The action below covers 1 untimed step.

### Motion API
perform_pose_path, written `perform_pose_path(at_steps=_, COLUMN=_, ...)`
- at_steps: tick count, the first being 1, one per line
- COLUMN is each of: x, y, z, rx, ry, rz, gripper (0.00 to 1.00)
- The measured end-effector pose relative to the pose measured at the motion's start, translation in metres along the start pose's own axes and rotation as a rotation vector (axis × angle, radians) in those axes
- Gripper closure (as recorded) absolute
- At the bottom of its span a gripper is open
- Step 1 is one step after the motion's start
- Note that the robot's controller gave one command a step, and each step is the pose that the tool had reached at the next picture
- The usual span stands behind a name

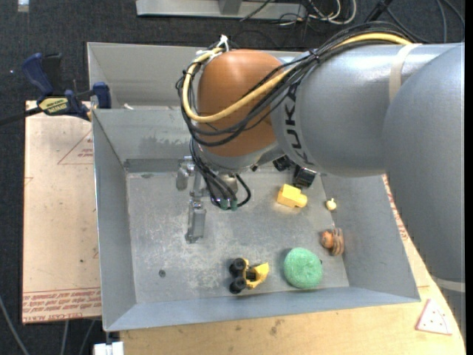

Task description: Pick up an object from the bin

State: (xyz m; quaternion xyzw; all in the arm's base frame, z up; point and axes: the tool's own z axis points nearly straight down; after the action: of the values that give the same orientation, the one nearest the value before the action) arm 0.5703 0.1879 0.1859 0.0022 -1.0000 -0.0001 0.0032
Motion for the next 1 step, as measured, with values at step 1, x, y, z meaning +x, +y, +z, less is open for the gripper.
perform_pose_path(at_steps=1, x=-0.0013, y=-0.0009, z=-0.0047, rx=-0.001, ry=-0.007, rz=0.003, gripper=0.0)
